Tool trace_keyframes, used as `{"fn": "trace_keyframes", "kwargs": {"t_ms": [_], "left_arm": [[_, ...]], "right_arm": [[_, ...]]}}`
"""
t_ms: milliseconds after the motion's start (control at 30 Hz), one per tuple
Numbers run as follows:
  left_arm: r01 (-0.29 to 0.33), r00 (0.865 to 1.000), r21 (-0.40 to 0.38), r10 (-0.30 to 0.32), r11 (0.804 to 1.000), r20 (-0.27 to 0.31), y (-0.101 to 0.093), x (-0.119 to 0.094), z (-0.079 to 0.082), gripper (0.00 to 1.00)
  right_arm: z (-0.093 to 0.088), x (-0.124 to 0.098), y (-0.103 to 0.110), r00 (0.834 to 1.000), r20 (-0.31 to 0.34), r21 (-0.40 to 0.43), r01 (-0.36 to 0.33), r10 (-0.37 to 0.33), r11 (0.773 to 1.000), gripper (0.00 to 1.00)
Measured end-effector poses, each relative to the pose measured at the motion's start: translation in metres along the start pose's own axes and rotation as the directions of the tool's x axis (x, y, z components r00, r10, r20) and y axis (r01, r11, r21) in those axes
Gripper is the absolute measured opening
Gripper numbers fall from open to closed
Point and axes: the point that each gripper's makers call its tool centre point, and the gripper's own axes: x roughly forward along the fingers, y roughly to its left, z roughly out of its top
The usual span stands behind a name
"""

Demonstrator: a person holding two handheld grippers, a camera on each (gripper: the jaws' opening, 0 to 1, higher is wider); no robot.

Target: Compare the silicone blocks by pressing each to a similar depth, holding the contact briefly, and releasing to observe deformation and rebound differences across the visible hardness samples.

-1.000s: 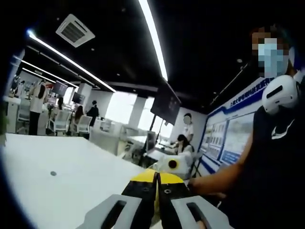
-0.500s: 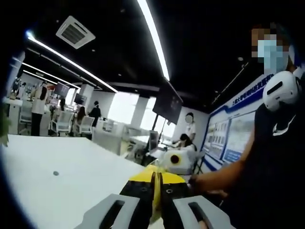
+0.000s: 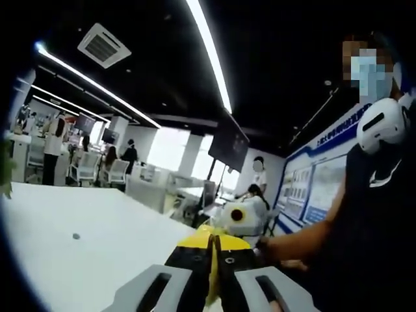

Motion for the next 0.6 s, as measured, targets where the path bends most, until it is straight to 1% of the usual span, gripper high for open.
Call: {"fn": "trace_keyframes", "kwargs": {"t_ms": [300,367,600], "left_arm": [[-0.005,1.000,0.000,0.005,1.000,-0.003,0.0007,-0.0010,-0.0028,0.01],[-0.010,1.000,0.010,0.010,1.000,-0.004,0.0013,-0.0008,-0.0039,0.01],[-0.014,1.000,0.022,0.014,1.000,0.001,0.0010,-0.0004,-0.0039,0.01]], "right_arm": [[-0.0033,-0.0002,0.0009,1.000,-0.020,-0.006,0.001,-0.001,1.000,0.04],[-0.0042,-0.0004,0.0008,1.000,-0.025,-0.003,0.003,-0.003,1.000,0.04],[-0.0036,-0.0013,0.0001,1.000,-0.025,-0.008,0.010,-0.010,1.000,0.04]]}}
